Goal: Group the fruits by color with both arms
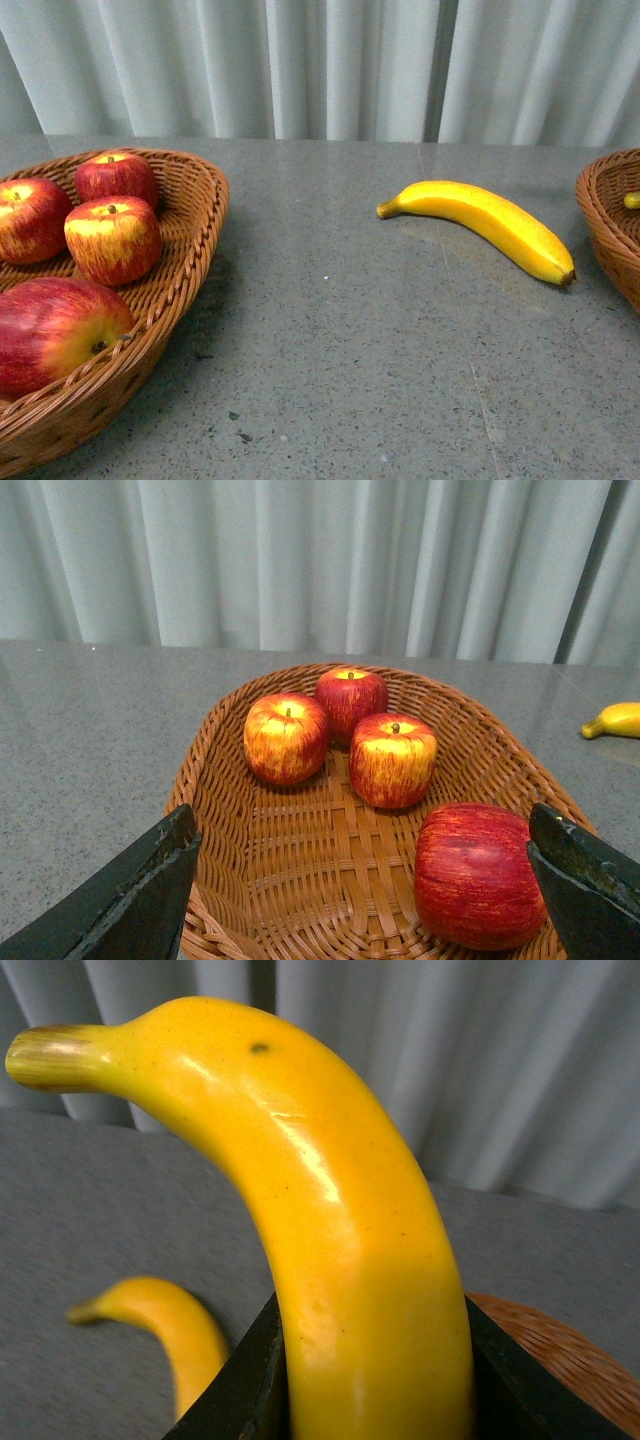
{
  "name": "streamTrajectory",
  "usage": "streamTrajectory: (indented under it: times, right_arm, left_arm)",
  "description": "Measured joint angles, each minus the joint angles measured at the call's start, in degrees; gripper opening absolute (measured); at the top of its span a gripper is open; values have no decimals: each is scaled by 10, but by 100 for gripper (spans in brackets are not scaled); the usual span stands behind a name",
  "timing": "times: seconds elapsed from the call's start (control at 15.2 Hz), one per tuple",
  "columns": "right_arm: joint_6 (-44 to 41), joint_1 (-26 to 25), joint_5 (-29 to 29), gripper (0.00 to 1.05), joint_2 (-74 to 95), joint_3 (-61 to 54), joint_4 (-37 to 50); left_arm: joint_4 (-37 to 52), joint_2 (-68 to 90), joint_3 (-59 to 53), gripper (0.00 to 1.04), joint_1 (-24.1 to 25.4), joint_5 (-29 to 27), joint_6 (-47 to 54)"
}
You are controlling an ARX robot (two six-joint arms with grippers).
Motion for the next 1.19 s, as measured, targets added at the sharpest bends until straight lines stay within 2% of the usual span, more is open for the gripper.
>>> streamTrajectory:
  times: [0.26,0.46,0.59,0.66,0.86,0.92,1.06,1.19]
  right_arm:
    - [-120,-95,-58,36,-59,-123,23]
    - [-165,-156,-108,36,-69,-158,26]
    - [-186,-179,-126,36,-69,-160,16]
    - [-193,-185,-140,44,-69,-160,-4]
    - [-167,-170,-157,90,-102,-141,-37]
    - [-153,-155,-158,100,-115,-122,-40]
    - [-125,-113,-146,98,-118,-85,-45]
    - [-99,-33,-124,98,-88,-36,-55]
  left_arm:
    - [0,0,0,98,0,0,0]
    - [0,0,0,98,0,0,0]
    - [0,0,0,98,0,0,0]
    - [0,0,0,98,0,0,0]
    - [0,0,0,98,0,0,0]
    - [0,0,0,98,0,0,0]
    - [0,0,0,98,0,0,0]
    - [0,0,0,98,0,0,0]
